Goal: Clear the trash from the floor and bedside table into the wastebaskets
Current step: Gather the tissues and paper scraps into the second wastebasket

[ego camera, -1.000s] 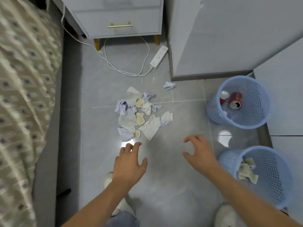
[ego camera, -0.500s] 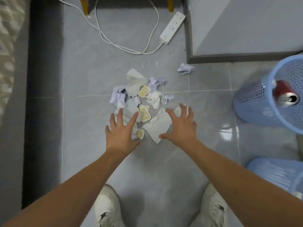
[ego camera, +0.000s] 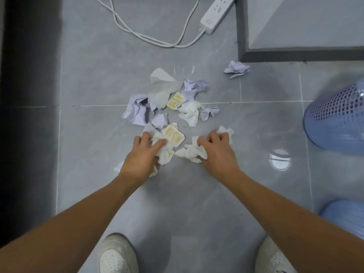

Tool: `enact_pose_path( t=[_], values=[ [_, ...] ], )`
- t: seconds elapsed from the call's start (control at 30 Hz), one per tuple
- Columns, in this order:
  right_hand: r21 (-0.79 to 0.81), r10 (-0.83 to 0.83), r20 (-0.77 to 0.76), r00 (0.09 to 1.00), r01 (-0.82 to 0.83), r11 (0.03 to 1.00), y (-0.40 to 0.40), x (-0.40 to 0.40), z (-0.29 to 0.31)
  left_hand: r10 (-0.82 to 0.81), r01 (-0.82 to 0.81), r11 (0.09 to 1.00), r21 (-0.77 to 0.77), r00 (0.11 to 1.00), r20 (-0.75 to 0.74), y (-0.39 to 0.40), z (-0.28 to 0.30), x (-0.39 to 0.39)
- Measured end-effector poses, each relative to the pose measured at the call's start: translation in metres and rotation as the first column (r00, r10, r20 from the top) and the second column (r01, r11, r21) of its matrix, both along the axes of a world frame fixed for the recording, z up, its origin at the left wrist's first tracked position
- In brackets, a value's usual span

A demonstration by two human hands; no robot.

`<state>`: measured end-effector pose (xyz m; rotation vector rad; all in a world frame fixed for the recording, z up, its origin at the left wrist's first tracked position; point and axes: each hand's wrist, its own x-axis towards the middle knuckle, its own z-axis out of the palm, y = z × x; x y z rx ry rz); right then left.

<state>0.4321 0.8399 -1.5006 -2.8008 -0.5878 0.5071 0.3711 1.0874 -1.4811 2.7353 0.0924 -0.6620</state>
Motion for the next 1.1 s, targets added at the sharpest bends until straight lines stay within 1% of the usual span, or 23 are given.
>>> enact_pose_path(
  t=[0.07, 0.2, 0.37, 0.5, 0.6, 0.7, 0.83, 0.93, 1.0, 1.1],
  values=[
    [0.067, 0.002, 0.007, 1.000, -0.003, 0.998, -0.007, -0.002, -0.005, 0.017, -0.017, 0.998, -0.066, 1.000, 0.005, -0.005, -0.002, -0.005],
    [0.201, -0.052, -0.050, 0.997, 0.061, 0.978, -0.016, -0.003, 0.005, 0.094, -0.090, 0.984, -0.154, 0.996, 0.014, -0.010, 0.004, -0.013],
    [0.259, -0.097, -0.038, 0.995, 0.104, 0.960, -0.027, -0.013, 0.039, 0.186, -0.167, 0.963, -0.211, 0.980, 0.076, -0.013, 0.036, -0.016],
    [0.299, -0.120, -0.055, 0.991, 0.131, 0.945, -0.032, -0.029, 0.093, 0.206, -0.173, 0.955, -0.243, 0.971, 0.118, -0.024, 0.091, -0.016],
    [0.339, -0.217, -0.035, 0.975, 0.216, 0.916, -0.043, -0.038, 0.148, 0.195, -0.152, 0.948, -0.280, 0.972, 0.134, -0.044, 0.147, -0.014],
    [0.385, -0.331, -0.013, 0.944, 0.310, 0.869, -0.070, -0.048, 0.208, 0.151, -0.094, 0.935, -0.342, 0.978, 0.143, -0.073, 0.210, -0.011],
    [0.410, -0.515, 0.026, 0.857, 0.460, 0.787, -0.129, -0.072, 0.287, 0.027, 0.045, 0.916, -0.400, 0.985, 0.173, -0.135, 0.289, -0.003],
    [0.400, -0.642, 0.076, 0.763, 0.566, 0.721, -0.185, -0.099, 0.331, -0.074, 0.146, 0.864, -0.482, 0.984, 0.164, -0.199, 0.332, 0.003],
    [0.380, -0.715, 0.108, 0.691, 0.636, 0.672, -0.225, -0.116, 0.348, -0.155, 0.224, 0.832, -0.507, 0.972, 0.175, -0.247, 0.348, 0.004],
    [0.375, -0.813, 0.133, 0.567, 0.731, 0.571, -0.288, -0.142, 0.356, -0.237, 0.302, 0.789, -0.535, 0.953, 0.189, -0.323, 0.354, 0.002]
  ],
)
